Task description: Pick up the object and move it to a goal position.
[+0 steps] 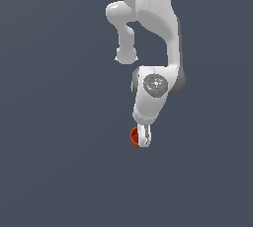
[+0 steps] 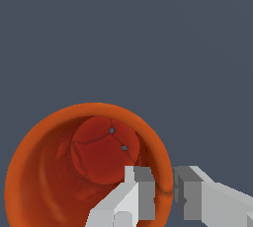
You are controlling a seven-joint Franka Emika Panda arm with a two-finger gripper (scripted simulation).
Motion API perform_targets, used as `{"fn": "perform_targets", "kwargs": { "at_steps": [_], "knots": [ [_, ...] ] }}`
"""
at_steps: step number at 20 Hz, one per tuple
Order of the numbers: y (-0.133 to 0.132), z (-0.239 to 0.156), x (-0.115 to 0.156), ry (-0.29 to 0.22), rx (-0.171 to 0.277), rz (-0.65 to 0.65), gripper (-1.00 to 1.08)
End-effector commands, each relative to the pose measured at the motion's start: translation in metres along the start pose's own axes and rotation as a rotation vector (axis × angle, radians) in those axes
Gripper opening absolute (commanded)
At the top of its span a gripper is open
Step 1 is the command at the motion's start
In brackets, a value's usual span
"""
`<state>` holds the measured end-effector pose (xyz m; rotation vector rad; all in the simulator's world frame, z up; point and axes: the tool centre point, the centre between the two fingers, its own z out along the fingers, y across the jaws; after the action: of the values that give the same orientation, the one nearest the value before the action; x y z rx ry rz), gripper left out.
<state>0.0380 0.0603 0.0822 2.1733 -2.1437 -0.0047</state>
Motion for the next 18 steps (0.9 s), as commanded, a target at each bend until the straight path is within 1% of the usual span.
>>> {"fn": "perform_targets", "kwargs": {
  "at_steps": [1, 7, 18],
  "knots": [
    [-0.001, -0.013, 0.007, -0.001, 0.003, 0.001, -1.0],
    [-0.002, -0.059, 0.035, -0.001, 0.003, 0.001, -1.0],
    [-0.006, -0.169, 0.101, -0.001, 0.003, 0.002, -1.0]
  ]
}}
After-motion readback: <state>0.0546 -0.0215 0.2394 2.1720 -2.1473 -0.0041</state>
